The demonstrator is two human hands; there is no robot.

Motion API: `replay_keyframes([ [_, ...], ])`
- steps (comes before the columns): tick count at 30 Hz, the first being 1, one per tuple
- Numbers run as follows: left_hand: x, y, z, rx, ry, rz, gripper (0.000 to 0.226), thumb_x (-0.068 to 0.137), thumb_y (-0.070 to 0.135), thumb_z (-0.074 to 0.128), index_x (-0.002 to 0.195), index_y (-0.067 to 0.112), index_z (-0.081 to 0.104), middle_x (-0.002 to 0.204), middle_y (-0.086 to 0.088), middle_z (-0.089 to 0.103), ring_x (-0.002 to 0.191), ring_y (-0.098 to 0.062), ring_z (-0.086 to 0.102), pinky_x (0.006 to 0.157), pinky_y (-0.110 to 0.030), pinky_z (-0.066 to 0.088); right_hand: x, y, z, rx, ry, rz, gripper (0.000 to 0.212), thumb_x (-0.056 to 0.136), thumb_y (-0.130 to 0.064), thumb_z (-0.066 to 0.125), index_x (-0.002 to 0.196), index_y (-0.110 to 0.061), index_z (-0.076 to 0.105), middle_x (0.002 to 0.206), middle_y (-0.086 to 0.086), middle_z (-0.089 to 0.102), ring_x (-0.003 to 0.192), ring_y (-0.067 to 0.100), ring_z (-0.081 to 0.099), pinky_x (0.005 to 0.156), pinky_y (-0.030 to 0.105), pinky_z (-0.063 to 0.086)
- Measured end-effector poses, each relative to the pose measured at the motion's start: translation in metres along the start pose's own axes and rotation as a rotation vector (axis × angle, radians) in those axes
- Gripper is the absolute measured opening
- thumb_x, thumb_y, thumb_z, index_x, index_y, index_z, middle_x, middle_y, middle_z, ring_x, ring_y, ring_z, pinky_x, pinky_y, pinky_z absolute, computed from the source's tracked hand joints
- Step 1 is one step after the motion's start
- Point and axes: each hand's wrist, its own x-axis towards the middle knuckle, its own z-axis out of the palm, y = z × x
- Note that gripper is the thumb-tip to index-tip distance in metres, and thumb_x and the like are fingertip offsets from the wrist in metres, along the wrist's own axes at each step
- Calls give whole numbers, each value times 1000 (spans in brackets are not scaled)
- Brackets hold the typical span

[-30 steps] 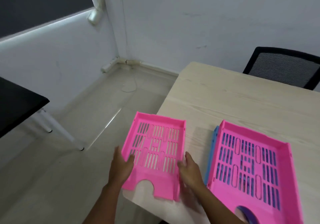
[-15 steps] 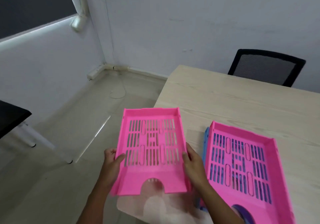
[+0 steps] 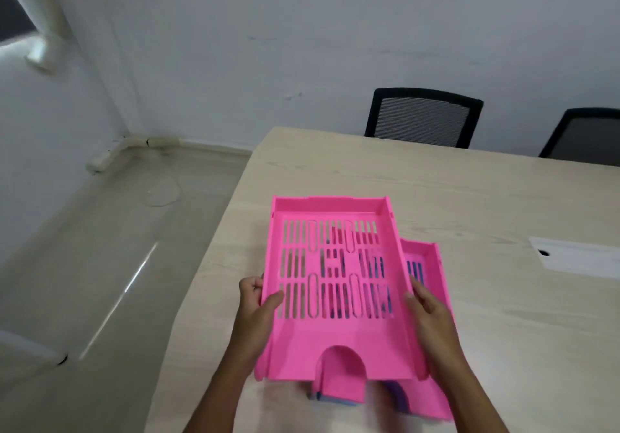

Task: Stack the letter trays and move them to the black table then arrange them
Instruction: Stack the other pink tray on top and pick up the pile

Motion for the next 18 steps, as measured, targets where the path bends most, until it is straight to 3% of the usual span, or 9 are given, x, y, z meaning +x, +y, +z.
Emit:
replay_keyframes([
  [2, -8, -1, 30, 21, -60, -2, 21, 95, 14, 61, 100, 18, 41, 93, -2, 63, 78, -18, 63, 65, -33, 46, -3, 3, -32, 11, 45, 28, 43, 101, -13, 54, 142, -23, 55, 130, -1, 65, 104, 17, 67, 78, 24, 55],
  [5, -16, -3, 64, 76, -128, 12, 22, 95, 17, 61, 103, 18, 41, 96, -3, 66, 77, -13, 67, 66, -31, 48, -9, 8, -65, 18, 81, 65, 38, 101, -17, 54, 131, -38, 62, 115, -17, 73, 84, 2, 73, 63, 18, 59],
  [8, -18, -12, 85, 128, -143, 13, 23, 94, 17, 63, 102, 20, 42, 95, 0, 68, 72, 0, 68, 67, -31, 49, -12, 16, -87, 33, 102, 112, 35, 100, -19, 55, 121, -45, 65, 103, -20, 77, 75, 3, 75, 58, 23, 60],
  [12, -20, -21, 95, 182, -151, 7, 24, 94, 21, 64, 101, 22, 40, 100, -3, 70, 85, -21, 72, 76, -46, 59, -12, 32, -93, 39, 111, 135, 38, 101, -13, 54, 134, -30, 62, 119, -5, 73, 89, 9, 72, 66, 23, 59],
  [16, -17, -23, 95, 227, -146, 22, 27, 94, 24, 65, 103, 23, 40, 103, -3, 70, 86, -20, 73, 75, -40, 60, -12, 36, -92, 19, 98, 127, 39, 101, -13, 53, 122, -45, 63, 115, -16, 72, 94, 6, 72, 78, 32, 60],
  [18, -16, -26, 94, 228, -150, 14, 28, 93, 26, 65, 104, 23, 40, 104, -3, 70, 85, -21, 74, 77, -45, 61, -14, 39, -93, 19, 100, 140, 41, 101, -12, 53, 117, -48, 63, 112, -20, 72, 90, 5, 74, 81, 37, 60],
])
